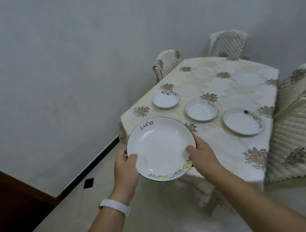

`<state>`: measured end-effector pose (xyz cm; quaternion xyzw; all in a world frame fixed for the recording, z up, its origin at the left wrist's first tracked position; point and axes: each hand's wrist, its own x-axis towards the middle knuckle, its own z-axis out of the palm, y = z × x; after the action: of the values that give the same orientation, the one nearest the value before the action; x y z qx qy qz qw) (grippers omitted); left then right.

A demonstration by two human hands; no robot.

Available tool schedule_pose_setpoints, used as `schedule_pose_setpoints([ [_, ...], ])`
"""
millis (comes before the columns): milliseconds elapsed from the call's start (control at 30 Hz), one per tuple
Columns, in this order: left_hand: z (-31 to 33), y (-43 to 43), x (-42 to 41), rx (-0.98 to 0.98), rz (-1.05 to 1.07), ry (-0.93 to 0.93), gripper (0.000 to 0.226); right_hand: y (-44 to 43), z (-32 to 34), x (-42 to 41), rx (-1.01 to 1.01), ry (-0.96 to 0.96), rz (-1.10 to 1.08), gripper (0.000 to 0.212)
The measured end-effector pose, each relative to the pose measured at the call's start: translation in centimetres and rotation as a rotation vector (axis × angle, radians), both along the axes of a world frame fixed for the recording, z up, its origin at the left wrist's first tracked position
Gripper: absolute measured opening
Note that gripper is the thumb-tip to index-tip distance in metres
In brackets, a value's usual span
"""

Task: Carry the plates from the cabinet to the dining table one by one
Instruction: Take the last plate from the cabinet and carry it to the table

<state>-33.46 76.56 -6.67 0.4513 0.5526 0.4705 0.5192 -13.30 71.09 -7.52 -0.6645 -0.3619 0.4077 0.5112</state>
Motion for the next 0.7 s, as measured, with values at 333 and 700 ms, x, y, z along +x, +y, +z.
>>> schedule_pose_setpoints([
  [333, -0.5, 12.4, 6.4, -0.028, -0.101, 0.027, 0.014, 10.5, -0.2, 6.0, -0.057, -0.028, -0.079, 0.041],
  [700, -2.9, 24.8, 9.8, -0.048, -0.296, 0.039, 0.016, 19.3, -1.7, 8.1, -0.142, -0.021, -0.263, 0.027],
])
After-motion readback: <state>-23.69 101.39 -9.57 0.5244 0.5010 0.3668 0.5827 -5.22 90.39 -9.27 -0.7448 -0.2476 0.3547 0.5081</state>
